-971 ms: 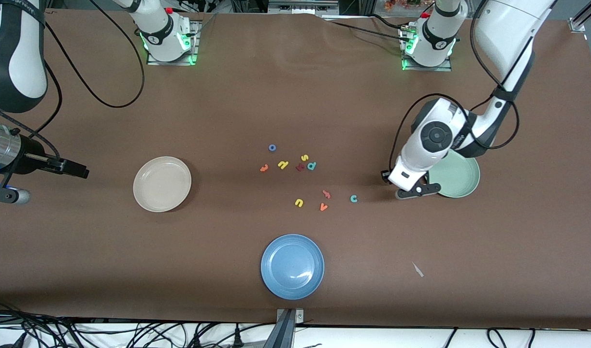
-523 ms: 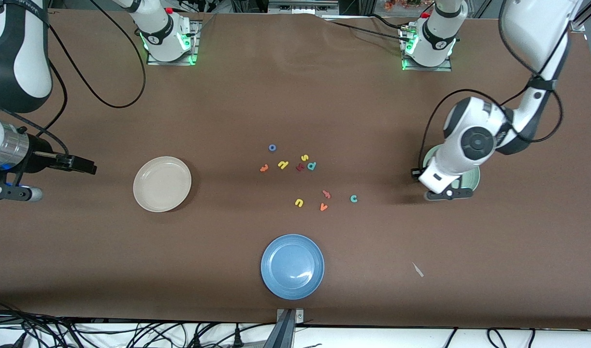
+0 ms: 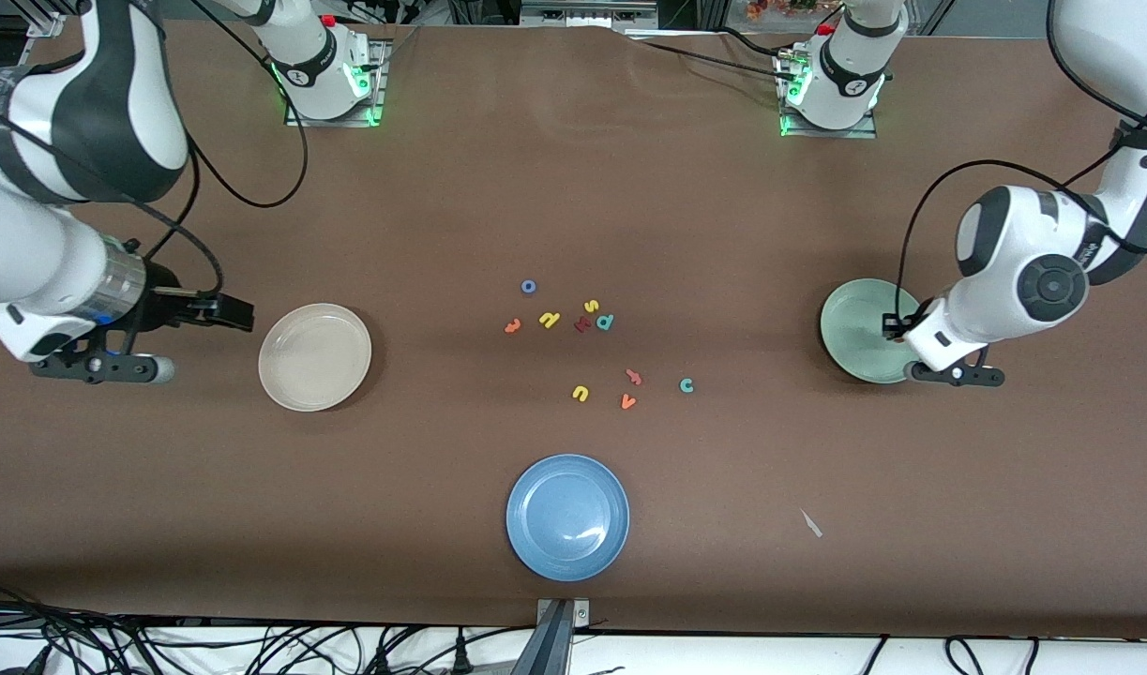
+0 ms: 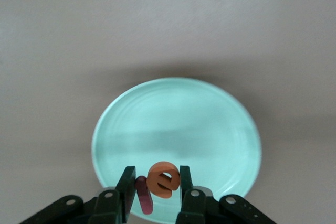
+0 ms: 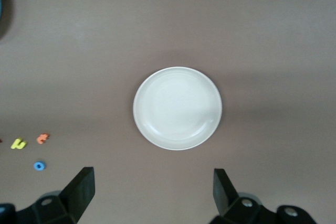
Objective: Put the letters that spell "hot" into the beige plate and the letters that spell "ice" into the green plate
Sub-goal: 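Move the right gripper to the letters while the left gripper returns there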
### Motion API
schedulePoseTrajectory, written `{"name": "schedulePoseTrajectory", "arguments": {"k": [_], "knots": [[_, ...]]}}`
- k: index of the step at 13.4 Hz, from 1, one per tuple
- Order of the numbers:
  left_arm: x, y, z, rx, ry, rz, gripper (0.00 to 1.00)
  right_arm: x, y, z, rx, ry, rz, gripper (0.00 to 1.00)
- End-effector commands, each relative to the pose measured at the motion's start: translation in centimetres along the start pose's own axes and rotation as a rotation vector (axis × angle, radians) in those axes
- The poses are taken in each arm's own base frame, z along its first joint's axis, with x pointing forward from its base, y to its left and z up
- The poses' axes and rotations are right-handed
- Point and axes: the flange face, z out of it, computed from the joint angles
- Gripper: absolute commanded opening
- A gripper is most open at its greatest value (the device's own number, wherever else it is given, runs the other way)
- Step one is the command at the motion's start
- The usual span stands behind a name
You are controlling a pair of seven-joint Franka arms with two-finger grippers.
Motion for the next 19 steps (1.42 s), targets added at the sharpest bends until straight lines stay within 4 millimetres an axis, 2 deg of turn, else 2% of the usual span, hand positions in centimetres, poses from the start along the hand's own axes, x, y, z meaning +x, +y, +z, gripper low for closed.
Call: {"name": "schedulePoseTrajectory", "arguments": {"k": [1,3,4,7,9,10,11,12,13,15,16,17,19], "knots": [[-0.6,-0.8,1.4,-0.036,-0.031,0.044,0.20,-0.4,-2.9,0.3,0.054,-0.014,-0.007,1.00],[-0.4,-0.7,3.2,-0.058,-0.049,0.043,0.19,-1.1,-6.1,1.2,0.042,-0.024,-0.029,1.00],[-0.2,-0.5,4.0,-0.068,-0.049,0.044,0.18,-1.1,-6.7,1.6,0.041,-0.030,0.007,1.00],[0.9,0.1,6.7,-0.104,-0.013,0.024,0.18,-1.3,-10.8,3.2,0.071,-0.026,0.032,1.00],[0.9,0.2,7.5,-0.111,-0.019,0.025,0.19,-1.8,-13.7,4.1,0.107,-0.028,0.037,1.00],[0.9,0.1,7.6,-0.110,-0.021,0.025,0.29,-1.9,-14.4,4.4,0.120,-0.024,0.046,1.00],[1.0,0.0,7.5,-0.107,-0.018,0.027,0.44,-2.0,-15.2,5.2,0.124,-0.023,0.059,1.00],[1.0,0.0,7.3,-0.105,-0.017,0.028,0.72,-2.1,-16.1,6.2,0.137,-0.014,0.073,1.00],[0.9,-0.1,6.9,-0.100,-0.018,0.030,1.00,-2.3,-17.1,7.3,0.152,0.000,0.088,1.00],[0.6,-0.7,2.9,-0.065,-0.019,0.024,1.00,-2.9,-18.4,10.0,0.114,0.032,0.096,1.00],[0.8,-0.2,0.4,-0.050,-0.027,0.029,1.00,-3.3,-18.9,11.7,0.091,0.034,0.092,1.00],[1.4,1.3,-1.9,-0.070,-0.027,0.030,1.00,-3.5,-19.4,13.1,0.071,0.033,0.087,1.00],[2.2,3.1,-5.3,-0.166,-0.034,-0.070,1.00,-3.9,-21.5,16.6,0.007,0.024,0.095,1.00]]}}
